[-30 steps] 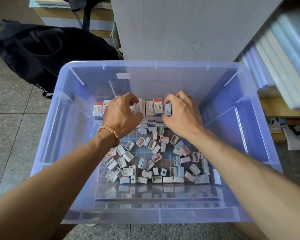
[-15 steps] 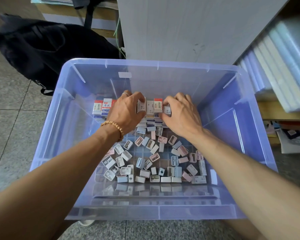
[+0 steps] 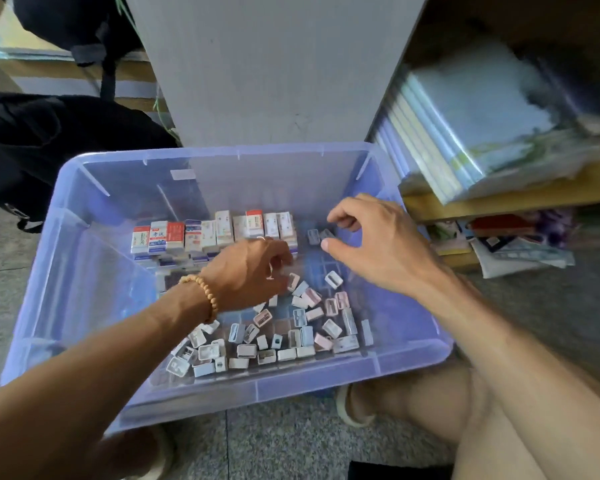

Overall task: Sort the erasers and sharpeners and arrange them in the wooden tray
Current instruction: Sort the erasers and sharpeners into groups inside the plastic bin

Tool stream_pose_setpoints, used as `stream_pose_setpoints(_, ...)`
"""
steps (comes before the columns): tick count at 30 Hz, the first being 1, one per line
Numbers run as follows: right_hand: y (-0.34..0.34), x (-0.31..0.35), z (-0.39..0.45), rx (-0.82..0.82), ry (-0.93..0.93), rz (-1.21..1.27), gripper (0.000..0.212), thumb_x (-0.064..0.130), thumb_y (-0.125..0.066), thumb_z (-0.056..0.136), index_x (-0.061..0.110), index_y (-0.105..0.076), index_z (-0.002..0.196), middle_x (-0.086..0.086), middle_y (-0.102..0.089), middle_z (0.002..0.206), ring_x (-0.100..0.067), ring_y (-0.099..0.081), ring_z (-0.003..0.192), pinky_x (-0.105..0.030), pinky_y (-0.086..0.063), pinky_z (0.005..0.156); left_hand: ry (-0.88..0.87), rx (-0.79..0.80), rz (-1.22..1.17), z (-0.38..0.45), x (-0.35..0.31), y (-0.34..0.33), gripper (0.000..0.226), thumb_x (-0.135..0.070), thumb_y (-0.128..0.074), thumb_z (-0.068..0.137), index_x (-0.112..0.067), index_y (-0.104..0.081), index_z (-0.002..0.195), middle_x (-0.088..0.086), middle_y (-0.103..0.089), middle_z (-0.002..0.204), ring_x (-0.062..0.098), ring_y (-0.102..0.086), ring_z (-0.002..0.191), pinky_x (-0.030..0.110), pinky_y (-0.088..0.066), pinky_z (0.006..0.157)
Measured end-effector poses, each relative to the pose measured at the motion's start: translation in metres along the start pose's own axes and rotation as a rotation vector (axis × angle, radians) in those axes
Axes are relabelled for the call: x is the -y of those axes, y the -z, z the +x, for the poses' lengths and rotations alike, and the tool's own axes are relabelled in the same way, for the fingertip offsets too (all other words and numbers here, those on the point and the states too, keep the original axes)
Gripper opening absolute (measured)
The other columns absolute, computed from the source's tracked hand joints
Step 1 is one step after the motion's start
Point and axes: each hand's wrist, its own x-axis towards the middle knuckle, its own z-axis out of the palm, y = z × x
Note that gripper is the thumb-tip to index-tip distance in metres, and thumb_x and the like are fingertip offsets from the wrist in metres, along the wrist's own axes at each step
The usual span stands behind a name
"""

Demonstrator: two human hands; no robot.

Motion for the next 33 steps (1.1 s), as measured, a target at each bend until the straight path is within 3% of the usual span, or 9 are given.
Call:
stream_pose_setpoints(2,0.017,-0.008,-0.019,-0.055,-0.007,0.004,0.021,0.024,-0.079,0.080,0.013,-0.068,0.096,0.001,-0.063,0.089,-0.018,-0.060,0.084,-0.040,-0.051,0.083,-0.048,0.091,0.040,0.003,-0.011,-0.009,0.018,-0.029,-0.068,0.085,-0.021,-0.066,0.101,-0.005,-0.068,0.092,0.013,-0.063,0.077,0.029,-0.053,0.066)
stream_pose_setpoints(4,0.032,-0.015,-0.035,-0.114,-0.025,0.013,0.020,0.022,-0.079,0.080,0.013,-0.069,0.094,0.005,-0.061,0.088,-0.008,-0.056,0.081,-0.026,-0.048,0.079,-0.084,0.194,0.088,0.008,-0.022,-0.019,0.023,-0.031,-0.067,0.087,-0.022,-0.064,0.107,-0.007,-0.066,0.096,0.010,-0.059,0.079,0.017,-0.044,0.062)
stream_pose_setpoints(6,0.042,-0.019,-0.045,-0.152,-0.049,0.000,0.020,0.022,-0.079,0.080,0.014,-0.069,0.095,0.009,-0.058,0.089,-0.005,-0.055,0.083,-0.021,-0.043,0.077,-0.130,0.279,0.113,0.015,-0.032,-0.030,0.027,-0.033,-0.067,0.088,-0.021,-0.063,0.112,-0.005,-0.065,0.101,0.013,-0.060,0.085,0.017,-0.043,0.065)
stream_pose_setpoints(9,0.046,-0.028,-0.049,-0.176,-0.092,-0.021,0.022,0.025,-0.078,0.081,0.016,-0.069,0.099,0.008,-0.057,0.095,-0.016,-0.061,0.092,-0.032,-0.047,0.081,-0.190,0.366,0.183,0.029,-0.038,-0.050,0.034,-0.035,-0.064,0.089,-0.020,-0.061,0.119,-0.002,-0.065,0.114,0.018,-0.061,0.100,0.026,-0.048,0.080)
stream_pose_setpoints(15,0.037,-0.038,-0.044,-0.196,-0.135,-0.026,0.024,0.032,-0.076,0.083,0.021,-0.068,0.103,0.008,-0.055,0.099,-0.010,-0.051,0.088,-0.028,-0.041,0.078,-0.279,0.453,0.265,0.053,-0.033,-0.093,0.061,-0.044,-0.068,0.082,-0.033,-0.046,0.138,-0.005,-0.053,0.131,0.019,-0.048,0.122,0.038,-0.048,0.095)
stream_pose_setpoints(18,0.037,-0.041,-0.038,-0.209,-0.121,-0.007,0.024,0.032,-0.076,0.082,0.020,-0.069,0.102,0.011,-0.053,0.095,-0.010,-0.051,0.082,-0.035,-0.048,0.079,-0.365,0.459,0.310,0.062,-0.035,-0.109,0.063,-0.044,-0.070,0.079,-0.030,-0.048,0.135,-0.003,-0.055,0.130,0.021,-0.045,0.121,0.037,-0.045,0.096)
stream_pose_setpoints(25,0.037,-0.043,-0.032,-0.193,-0.087,-0.034,0.026,0.032,-0.076,0.081,0.019,-0.069,0.101,0.008,-0.052,0.094,-0.012,-0.047,0.079,-0.038,-0.049,0.077,-0.413,0.452,0.382,0.059,-0.023,-0.108,0.039,-0.051,-0.062,0.085,-0.027,-0.058,0.115,-0.003,-0.060,0.118,0.019,-0.047,0.117,0.033,-0.038,0.092)
stream_pose_setpoints(29,0.037,-0.041,-0.031,-0.174,-0.094,-0.036,0.027,0.033,-0.077,0.081,0.018,-0.069,0.102,0.007,-0.051,0.095,-0.014,-0.048,0.082,-0.039,-0.049,0.078,-0.477,0.410,0.357,0.052,-0.036,-0.124,0.054,-0.050,-0.065,0.080,-0.023,-0.055,0.126,0.000,-0.059,0.127,0.022,-0.046,0.124,0.037,-0.036,0.099)
stream_pose_setpoints(33,0.037,-0.040,-0.033,-0.167,-0.103,-0.024,0.028,0.034,-0.076,0.081,0.019,-0.068,0.103,0.007,-0.051,0.096,-0.013,-0.048,0.085,-0.039,-0.048,0.079,-0.499,0.481,0.405,0.051,-0.045,-0.136,0.049,-0.033,-0.068,0.081,-0.017,-0.056,0.126,0.007,-0.061,0.124,0.028,-0.054,0.119,0.039,-0.039,0.101)
